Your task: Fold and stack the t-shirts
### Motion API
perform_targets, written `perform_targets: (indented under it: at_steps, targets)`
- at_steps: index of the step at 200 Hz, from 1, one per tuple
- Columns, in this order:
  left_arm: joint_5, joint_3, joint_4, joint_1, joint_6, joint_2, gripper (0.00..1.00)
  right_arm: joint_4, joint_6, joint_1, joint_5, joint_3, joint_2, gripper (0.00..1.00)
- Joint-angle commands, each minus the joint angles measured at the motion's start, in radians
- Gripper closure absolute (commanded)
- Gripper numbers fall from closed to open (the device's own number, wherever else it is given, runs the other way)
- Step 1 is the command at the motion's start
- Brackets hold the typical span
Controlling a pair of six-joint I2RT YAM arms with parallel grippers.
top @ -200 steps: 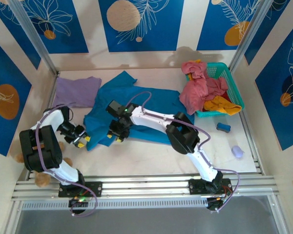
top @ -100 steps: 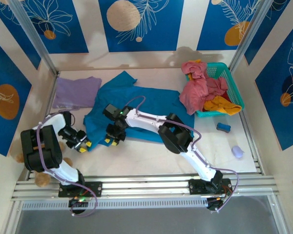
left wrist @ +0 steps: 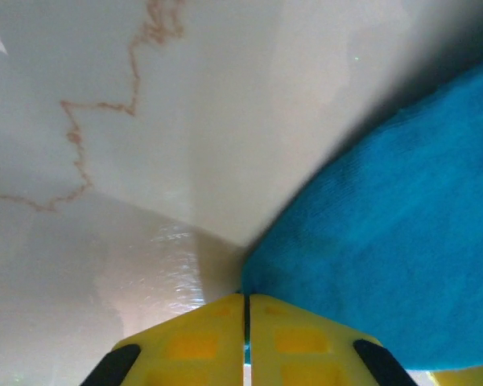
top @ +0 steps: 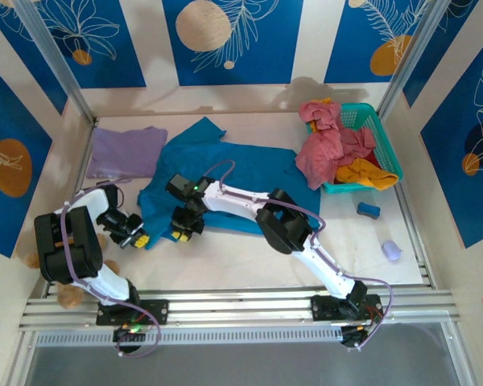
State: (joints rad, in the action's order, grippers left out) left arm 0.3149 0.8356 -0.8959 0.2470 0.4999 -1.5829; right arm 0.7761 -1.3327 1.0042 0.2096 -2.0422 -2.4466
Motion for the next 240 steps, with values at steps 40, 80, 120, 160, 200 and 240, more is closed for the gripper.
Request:
perform_targets:
  at_steps: [40,80,120,160,200,240]
  targets:
    - [-0.018,0.026,-0.052,0.005,-0.033,0.07,1.0,0.003,0.006,-0.01,-0.02,0.036,0.067,1.0]
    - [-0.018,0.055,-0.09,0.005,-0.048,0.085,1.0,-0.011,0.011,-0.021,-0.024,0.063,0.112,1.0]
    - [0.015,0.126,-0.136,0.005,-0.037,0.125,1.0,-0.02,0.031,-0.034,-0.044,0.09,0.17,1.0]
    - [0.143,0.244,-0.095,-0.005,0.056,0.097,1.0,-0.066,0.048,-0.077,-0.044,0.106,0.196,1.0]
    - [0.149,0.432,-0.111,-0.018,0.053,-0.026,1.0,-0.071,0.101,-0.142,-0.034,0.035,0.166,1.0]
    - [0.195,0.583,-0.07,-0.075,0.078,-0.161,1.0,-0.043,0.139,-0.209,0.017,-0.065,0.104,1.0]
